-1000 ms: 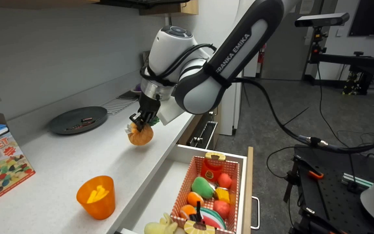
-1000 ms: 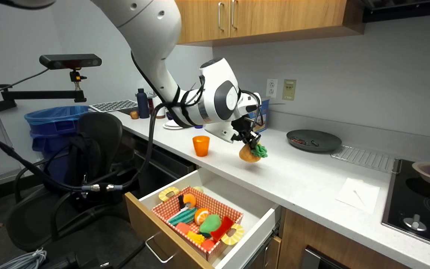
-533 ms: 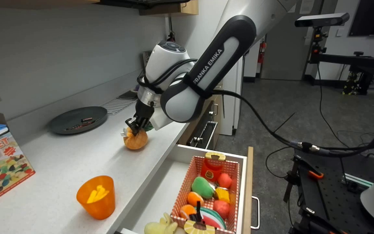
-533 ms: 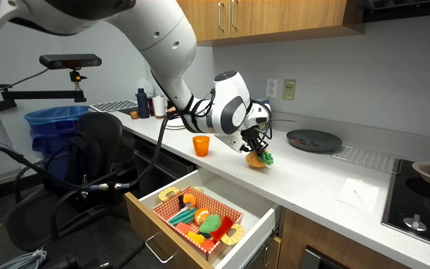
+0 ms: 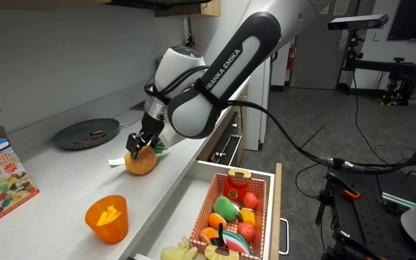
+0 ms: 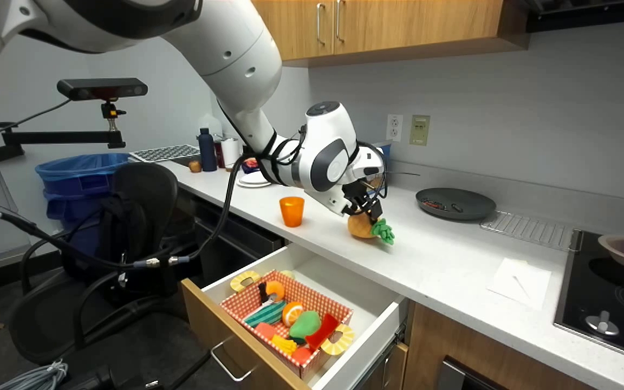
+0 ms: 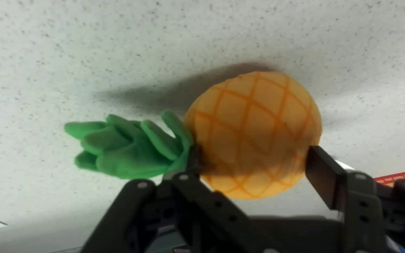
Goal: Open the drawer and remove the pineapple plushie from the drawer
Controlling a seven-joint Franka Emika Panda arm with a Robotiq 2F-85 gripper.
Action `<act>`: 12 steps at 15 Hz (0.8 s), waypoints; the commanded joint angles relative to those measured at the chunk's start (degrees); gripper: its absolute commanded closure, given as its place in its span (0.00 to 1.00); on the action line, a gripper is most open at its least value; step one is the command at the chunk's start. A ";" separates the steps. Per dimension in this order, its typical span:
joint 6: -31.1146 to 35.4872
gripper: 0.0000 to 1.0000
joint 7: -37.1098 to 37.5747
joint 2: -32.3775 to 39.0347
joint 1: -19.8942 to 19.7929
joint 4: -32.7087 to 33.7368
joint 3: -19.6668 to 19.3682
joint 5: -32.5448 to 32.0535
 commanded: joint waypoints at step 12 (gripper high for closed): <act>-3.85 0.00 8.75 -13.90 14.71 -14.86 -10.37 -4.81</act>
